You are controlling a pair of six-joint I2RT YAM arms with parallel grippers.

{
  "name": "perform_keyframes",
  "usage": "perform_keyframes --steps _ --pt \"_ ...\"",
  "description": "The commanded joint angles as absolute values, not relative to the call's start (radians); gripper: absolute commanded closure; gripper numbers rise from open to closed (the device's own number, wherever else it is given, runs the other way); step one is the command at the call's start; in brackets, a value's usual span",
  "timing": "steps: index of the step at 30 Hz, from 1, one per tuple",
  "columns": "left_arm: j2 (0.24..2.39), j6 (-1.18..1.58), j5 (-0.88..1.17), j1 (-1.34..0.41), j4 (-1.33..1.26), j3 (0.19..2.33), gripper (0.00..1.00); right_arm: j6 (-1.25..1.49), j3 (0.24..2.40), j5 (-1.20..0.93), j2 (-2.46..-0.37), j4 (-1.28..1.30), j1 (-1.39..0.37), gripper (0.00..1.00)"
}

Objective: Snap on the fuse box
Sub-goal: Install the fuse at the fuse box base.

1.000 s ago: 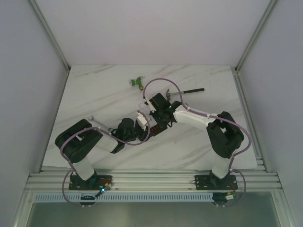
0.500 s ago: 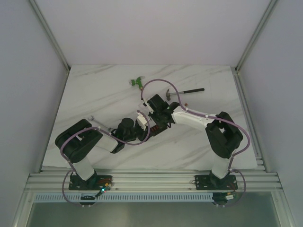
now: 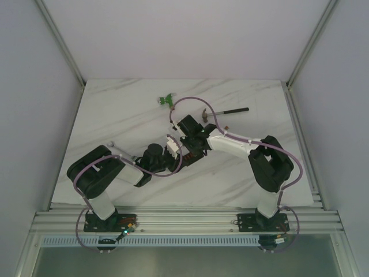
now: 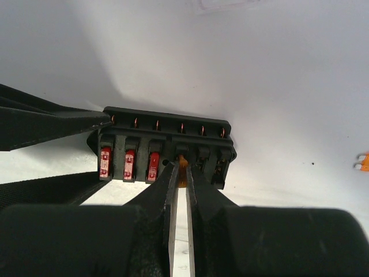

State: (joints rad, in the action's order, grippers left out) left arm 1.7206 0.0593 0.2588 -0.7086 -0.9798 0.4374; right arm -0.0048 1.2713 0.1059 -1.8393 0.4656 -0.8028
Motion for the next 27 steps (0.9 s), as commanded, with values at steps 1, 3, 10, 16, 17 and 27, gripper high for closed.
perform_keyframes --steps 1,3,10,16,17,27 --pt "1.74 0.077 0.249 -0.691 -0.965 0.437 0.76 0.005 1.216 0.017 -1.958 0.622 -0.836 1.0" --pt "1.737 0.077 0.249 -0.692 -0.965 0.436 0.76 0.01 1.218 0.012 -1.958 0.627 -0.84 1.0" --pt "1.735 0.078 0.247 -0.691 -0.965 0.436 0.76 0.04 1.22 0.04 -1.954 0.625 -0.839 1.0" --pt "1.724 0.078 0.242 -0.692 -0.969 0.425 0.77 0.069 1.179 0.057 -1.932 0.608 -0.772 1.0" --pt "1.724 0.079 0.24 -0.692 -0.968 0.424 0.77 0.065 1.171 0.05 -1.93 0.606 -0.767 1.0" --pt "1.722 0.079 0.238 -0.692 -0.963 0.425 0.77 0.042 1.122 0.044 -1.998 0.558 -0.753 1.0"
